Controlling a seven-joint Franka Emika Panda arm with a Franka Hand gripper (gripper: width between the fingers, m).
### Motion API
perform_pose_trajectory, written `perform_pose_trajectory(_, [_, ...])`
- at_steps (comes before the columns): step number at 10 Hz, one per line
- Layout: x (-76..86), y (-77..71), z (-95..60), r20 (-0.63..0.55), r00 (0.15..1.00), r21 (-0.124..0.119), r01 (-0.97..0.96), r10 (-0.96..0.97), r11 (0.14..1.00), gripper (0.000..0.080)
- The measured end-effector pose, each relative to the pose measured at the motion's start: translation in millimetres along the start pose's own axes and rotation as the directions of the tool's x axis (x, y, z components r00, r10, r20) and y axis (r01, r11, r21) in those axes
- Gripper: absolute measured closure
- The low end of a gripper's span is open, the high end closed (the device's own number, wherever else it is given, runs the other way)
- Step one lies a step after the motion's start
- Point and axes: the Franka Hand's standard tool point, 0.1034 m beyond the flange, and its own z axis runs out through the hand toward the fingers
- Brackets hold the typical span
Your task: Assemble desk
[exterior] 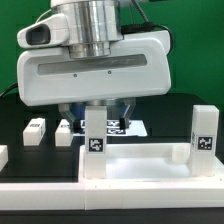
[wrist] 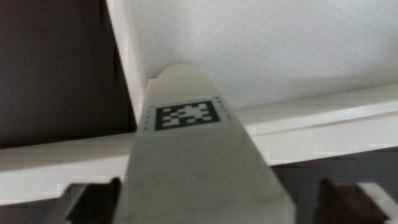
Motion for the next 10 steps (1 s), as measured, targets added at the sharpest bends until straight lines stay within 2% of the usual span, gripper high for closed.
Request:
perform_pose_trajectory(1, [0.4, 1.1, -0.2, -0.002, 0.999, -0.001, -0.04, 0.04, 0.999, 0.0422])
perform_pose_trajectory(2, [0.3, 7.2, -0.5, -0.004, 0.989, -0.008, -0.149, 0.149, 0.989, 0.05])
perform_pose_trajectory(4, [0.4, 8.7, 1.2, -0.006, 0.95, -0.01, -0.312, 0.312, 0.95, 0.0501])
perform_pose_trajectory(5, [3.0, 9.5, 0.9, -0.021, 0.894, -0.018, -0.448, 0.448, 0.894, 0.0501])
perform_pose_trajectory(7, [1.6, 10.0, 0.5, -0.037, 0.703, -0.024, -0.711, 0.71, 0.702, 0.0501])
perform_pose_trajectory(8, [0.4, 9.7, 0.5, -0.037, 0.57, -0.021, -0.821, 0.821, 0.57, 0.0501])
perform_pose_trajectory(9, [-0.3, 10.6, 0.3, -0.031, 0.415, -0.012, -0.91, 0.909, 0.415, 0.0501])
perform_pose_trajectory(10, [-0.3, 13.5, 0.4, -0.01, 0.306, 0.002, -0.952, 0.952, 0.306, 0.0501])
